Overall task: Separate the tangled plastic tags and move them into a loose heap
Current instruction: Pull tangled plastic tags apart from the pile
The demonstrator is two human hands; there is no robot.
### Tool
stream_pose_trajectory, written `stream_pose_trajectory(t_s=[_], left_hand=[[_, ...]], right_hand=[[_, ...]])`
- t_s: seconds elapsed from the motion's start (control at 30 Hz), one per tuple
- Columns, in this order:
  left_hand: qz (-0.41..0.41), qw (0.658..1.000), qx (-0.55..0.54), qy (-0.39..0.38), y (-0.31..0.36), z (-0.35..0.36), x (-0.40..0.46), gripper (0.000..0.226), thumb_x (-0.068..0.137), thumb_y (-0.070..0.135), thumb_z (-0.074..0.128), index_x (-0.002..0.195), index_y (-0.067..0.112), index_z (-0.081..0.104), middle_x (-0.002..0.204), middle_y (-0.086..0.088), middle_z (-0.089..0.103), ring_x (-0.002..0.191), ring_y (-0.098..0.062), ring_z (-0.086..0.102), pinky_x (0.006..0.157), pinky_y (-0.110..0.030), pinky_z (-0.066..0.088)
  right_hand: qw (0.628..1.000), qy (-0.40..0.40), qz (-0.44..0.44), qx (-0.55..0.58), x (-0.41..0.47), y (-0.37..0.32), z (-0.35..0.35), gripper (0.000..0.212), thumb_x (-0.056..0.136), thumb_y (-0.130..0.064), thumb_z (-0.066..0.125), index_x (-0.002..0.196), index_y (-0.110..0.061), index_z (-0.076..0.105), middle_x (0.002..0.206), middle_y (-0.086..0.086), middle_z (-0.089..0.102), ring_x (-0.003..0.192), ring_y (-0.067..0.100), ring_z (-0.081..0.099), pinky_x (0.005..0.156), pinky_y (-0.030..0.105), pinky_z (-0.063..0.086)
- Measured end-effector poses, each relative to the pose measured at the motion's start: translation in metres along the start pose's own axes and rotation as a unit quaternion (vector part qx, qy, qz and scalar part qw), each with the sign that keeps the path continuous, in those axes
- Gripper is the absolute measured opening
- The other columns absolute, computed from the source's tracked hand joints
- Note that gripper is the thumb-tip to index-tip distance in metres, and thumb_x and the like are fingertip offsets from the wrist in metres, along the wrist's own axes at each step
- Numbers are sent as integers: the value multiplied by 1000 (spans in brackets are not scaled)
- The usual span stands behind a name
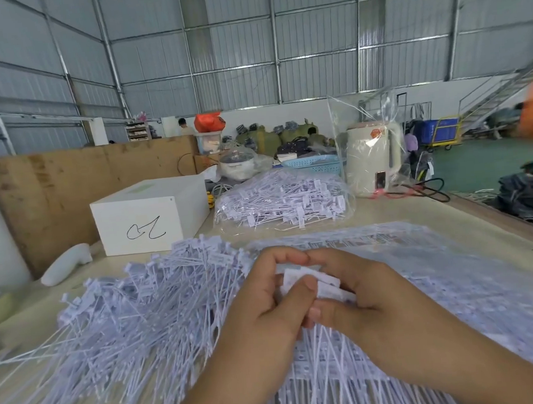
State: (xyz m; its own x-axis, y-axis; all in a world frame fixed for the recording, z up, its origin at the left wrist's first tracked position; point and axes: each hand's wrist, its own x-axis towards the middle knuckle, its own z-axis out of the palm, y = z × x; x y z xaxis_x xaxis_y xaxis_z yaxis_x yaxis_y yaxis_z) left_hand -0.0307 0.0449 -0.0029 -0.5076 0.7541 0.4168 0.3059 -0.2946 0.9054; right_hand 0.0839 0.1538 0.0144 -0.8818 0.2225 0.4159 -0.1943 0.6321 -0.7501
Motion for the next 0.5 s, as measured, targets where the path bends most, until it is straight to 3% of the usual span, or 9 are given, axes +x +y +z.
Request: stream_pose_trajectory(t_s=[0.07,0.13,0.23,0.33,0.43,0.5], left_hand=[[-31,998,-50,12,3,1,1,18,80,27,73,93,35,63,56,3,57,49,-12,50,46,-22,41],[-61,994,-90,14,4,0,0,40,64,39,76,102,34,63,54,-2,55,46,-15,47,45,-23,40],[-56,994,-91,-28,6,0,-1,44,57,53,73,96,34,69,62,-7,59,51,-17,52,50,-26,44],[-55,990,-90,-89,5,3,-4,33,65,52,70,90,31,73,83,-5,70,74,-16,63,65,-29,47],[-69,985,-105,-122,3,6,-5,30,67,45,74,86,22,75,78,-4,68,68,-17,63,58,-27,47],[-98,981,-125,-115,3,5,-4,31,62,39,79,87,21,76,80,-8,69,66,-22,63,54,-27,48]], right_hand=[[1000,9,-22,-11,-1,0,0,20,92,-21,58,102,-38,62,88,-8,74,84,15,69,81,48,53],[998,17,-50,-28,-1,-4,0,21,95,-16,57,93,-36,62,81,-5,73,80,20,69,77,48,52],[997,27,-73,-22,-2,-8,1,24,97,-14,56,95,-37,61,80,-4,71,82,18,69,75,30,50],[996,49,-66,-28,-4,-6,1,20,91,-13,53,93,-32,62,80,-9,66,73,9,64,61,22,49],[998,40,-47,-32,-5,-7,1,28,90,-2,52,93,-28,63,78,-4,64,63,11,62,52,34,50],[996,36,-41,-68,-4,-9,1,26,91,-6,56,100,-30,63,89,-9,62,74,9,64,60,30,52]])
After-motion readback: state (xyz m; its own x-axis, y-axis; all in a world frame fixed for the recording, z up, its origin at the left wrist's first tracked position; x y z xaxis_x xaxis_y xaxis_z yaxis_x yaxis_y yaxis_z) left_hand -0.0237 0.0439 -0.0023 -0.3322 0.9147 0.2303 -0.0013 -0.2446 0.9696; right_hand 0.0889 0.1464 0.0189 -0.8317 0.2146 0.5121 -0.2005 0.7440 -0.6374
